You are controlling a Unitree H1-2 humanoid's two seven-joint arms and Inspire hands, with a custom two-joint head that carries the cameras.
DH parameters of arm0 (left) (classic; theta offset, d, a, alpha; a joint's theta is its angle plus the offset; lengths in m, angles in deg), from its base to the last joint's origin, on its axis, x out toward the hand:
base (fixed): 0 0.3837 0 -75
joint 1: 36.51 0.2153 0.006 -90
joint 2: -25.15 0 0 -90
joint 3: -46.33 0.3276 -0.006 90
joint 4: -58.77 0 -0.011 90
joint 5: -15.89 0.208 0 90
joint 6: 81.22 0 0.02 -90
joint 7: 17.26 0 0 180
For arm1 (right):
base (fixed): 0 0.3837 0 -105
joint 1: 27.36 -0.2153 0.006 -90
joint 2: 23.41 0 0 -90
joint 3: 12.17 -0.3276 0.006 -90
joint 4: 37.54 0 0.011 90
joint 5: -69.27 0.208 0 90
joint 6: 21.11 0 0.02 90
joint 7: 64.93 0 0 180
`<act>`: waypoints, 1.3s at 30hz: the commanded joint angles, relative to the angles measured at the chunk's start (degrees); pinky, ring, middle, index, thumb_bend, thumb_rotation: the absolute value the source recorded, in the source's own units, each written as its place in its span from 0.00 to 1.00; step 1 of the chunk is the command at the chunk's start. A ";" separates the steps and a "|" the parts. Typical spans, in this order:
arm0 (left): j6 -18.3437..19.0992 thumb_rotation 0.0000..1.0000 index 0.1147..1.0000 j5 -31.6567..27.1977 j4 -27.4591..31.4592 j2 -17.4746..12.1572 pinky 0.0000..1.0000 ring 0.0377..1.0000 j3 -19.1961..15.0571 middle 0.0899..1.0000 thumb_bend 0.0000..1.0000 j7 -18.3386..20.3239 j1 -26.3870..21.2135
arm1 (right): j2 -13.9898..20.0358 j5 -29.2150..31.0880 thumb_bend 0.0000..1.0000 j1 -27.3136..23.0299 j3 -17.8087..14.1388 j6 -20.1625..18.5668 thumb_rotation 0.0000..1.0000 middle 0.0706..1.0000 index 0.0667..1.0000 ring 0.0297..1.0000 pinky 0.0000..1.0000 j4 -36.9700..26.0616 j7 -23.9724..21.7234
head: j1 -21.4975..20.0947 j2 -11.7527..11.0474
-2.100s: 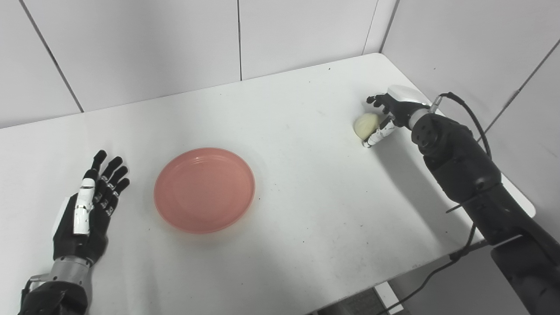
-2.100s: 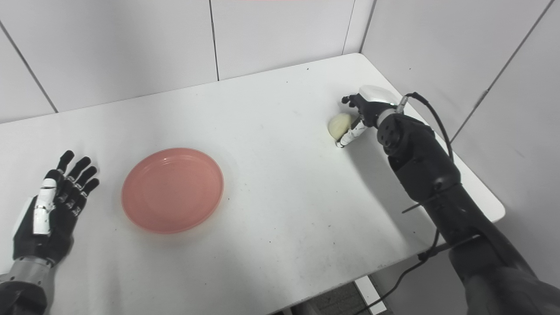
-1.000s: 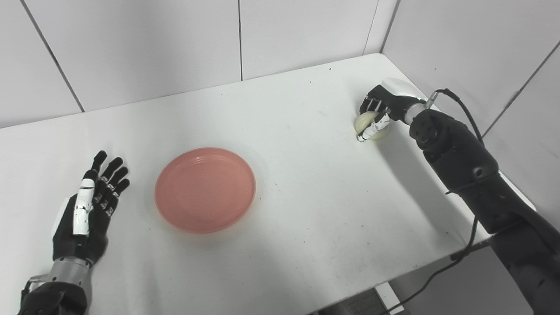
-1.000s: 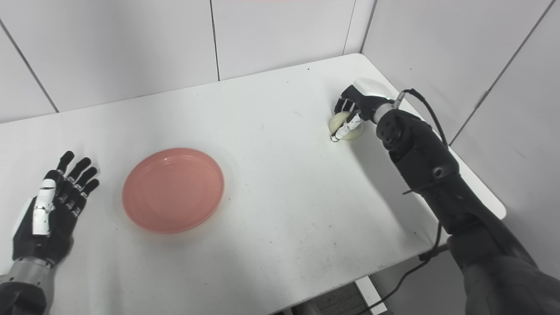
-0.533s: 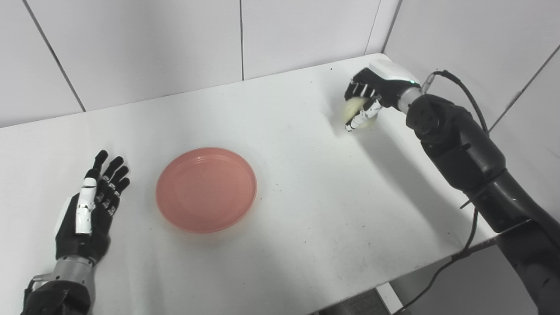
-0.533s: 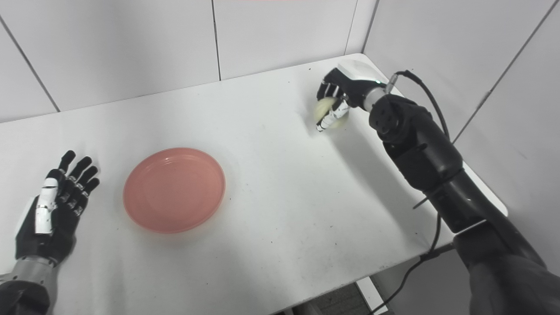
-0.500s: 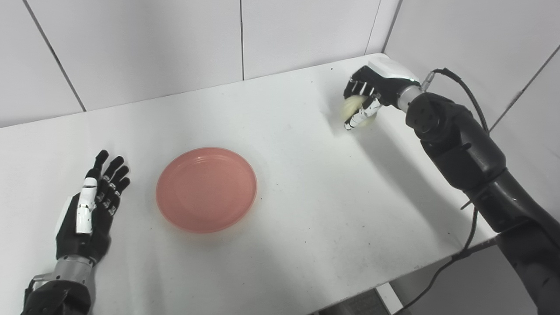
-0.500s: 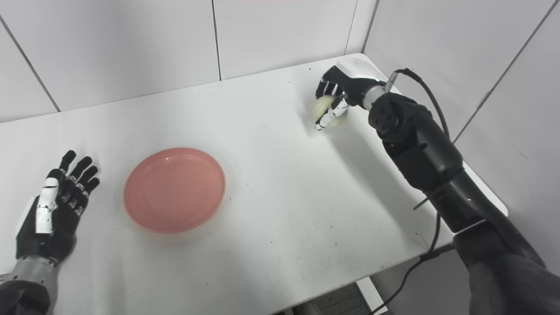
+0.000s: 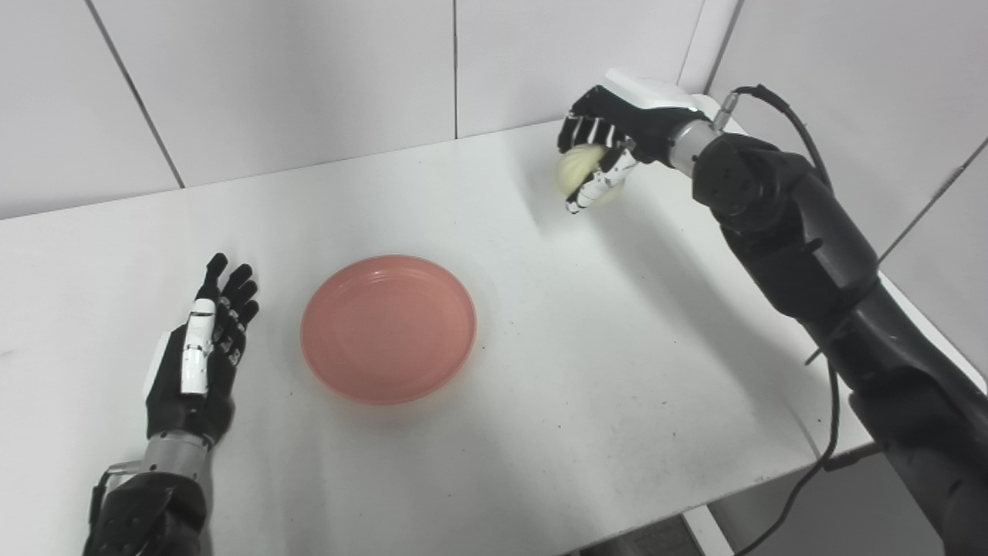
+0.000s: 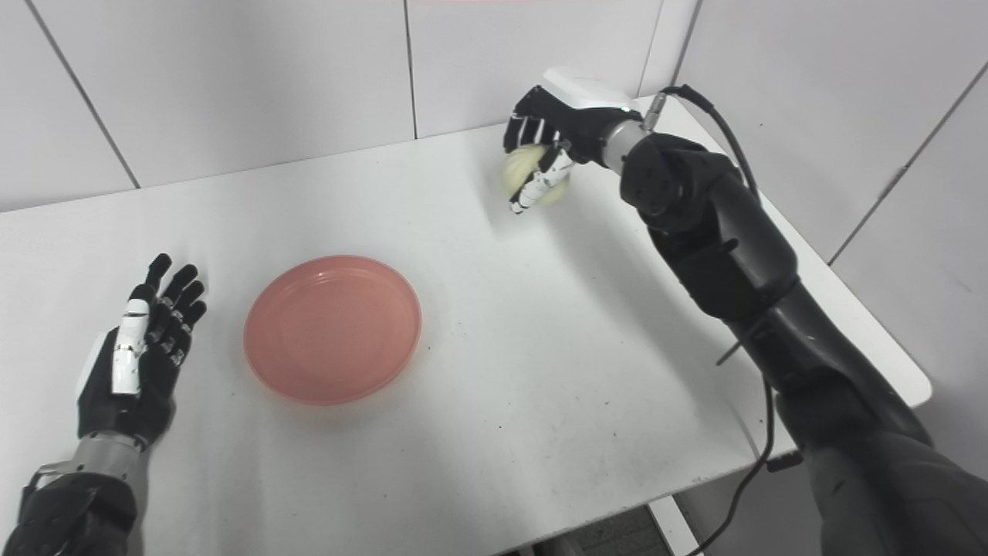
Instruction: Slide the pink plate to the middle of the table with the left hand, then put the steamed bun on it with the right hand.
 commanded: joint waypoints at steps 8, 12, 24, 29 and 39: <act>-1.29 1.00 1.00 2.52 -4.99 3.38 1.00 0.97 2.81 0.98 0.40 -1.63 -1.17 | -5.52 1.09 0.50 -7.29 4.69 4.75 0.12 0.47 0.45 0.43 0.39 -1.05 0.02 | 9.17 0.45; -2.30 1.00 1.00 3.38 -6.09 3.96 1.00 0.98 3.52 0.98 0.40 -2.12 -1.72 | -8.56 1.57 0.50 -8.23 6.44 6.63 0.12 0.44 0.45 0.41 0.38 0.11 0.40 | 11.98 0.82; -2.92 1.00 1.00 5.44 -7.28 5.74 0.99 0.98 3.87 0.98 0.38 -3.91 -2.68 | -14.66 0.95 0.50 -8.66 10.61 6.24 0.12 0.49 0.45 0.47 0.42 0.23 -0.64 | 15.61 2.37; -2.56 1.00 1.00 5.62 -6.83 6.07 0.98 0.98 3.83 0.97 0.39 -4.11 -2.72 | -15.83 0.31 0.50 -8.82 12.31 8.12 0.12 0.51 0.45 0.48 0.43 2.35 -0.46 | 15.82 3.12; -1.87 1.00 0.99 5.89 -5.87 6.29 0.99 0.97 4.03 0.97 0.40 -4.54 -2.73 | -17.95 0.42 0.50 -7.96 13.94 10.70 0.12 0.50 0.45 0.46 0.42 6.45 0.31 | 15.47 4.10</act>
